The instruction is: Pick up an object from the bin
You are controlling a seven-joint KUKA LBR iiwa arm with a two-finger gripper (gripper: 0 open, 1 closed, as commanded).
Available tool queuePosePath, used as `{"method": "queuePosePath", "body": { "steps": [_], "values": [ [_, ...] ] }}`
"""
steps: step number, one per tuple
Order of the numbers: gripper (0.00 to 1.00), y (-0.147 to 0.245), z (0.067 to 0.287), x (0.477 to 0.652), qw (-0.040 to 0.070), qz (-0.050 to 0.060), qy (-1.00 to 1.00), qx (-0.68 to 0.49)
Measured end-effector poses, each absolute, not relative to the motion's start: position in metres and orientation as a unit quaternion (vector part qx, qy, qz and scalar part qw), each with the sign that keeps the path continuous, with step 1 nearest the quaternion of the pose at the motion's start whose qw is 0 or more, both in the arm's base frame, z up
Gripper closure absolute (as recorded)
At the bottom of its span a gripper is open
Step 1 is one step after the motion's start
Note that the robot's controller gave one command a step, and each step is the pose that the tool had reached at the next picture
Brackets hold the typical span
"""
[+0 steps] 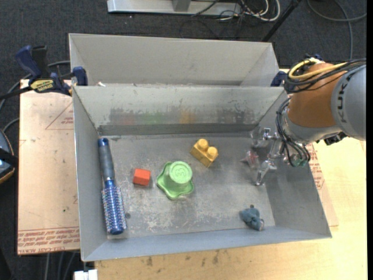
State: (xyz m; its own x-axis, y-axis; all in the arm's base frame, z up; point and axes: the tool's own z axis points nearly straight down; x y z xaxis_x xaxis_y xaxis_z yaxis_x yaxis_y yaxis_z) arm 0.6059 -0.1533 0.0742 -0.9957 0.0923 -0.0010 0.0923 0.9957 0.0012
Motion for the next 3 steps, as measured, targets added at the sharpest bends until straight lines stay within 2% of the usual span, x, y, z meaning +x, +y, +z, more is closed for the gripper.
{"method": "queuePosePath", "body": {
  "steps": [1,2,3],
  "values": [
    [1.0,-0.152,0.078,0.608,0.001,0.0,0.999,0.043],
    [1.0,-0.141,0.195,0.578,0.004,-0.001,0.998,-0.056],
    [0.0,-0.141,0.191,0.577,0.002,0.0,0.998,-0.056]
  ]
}}
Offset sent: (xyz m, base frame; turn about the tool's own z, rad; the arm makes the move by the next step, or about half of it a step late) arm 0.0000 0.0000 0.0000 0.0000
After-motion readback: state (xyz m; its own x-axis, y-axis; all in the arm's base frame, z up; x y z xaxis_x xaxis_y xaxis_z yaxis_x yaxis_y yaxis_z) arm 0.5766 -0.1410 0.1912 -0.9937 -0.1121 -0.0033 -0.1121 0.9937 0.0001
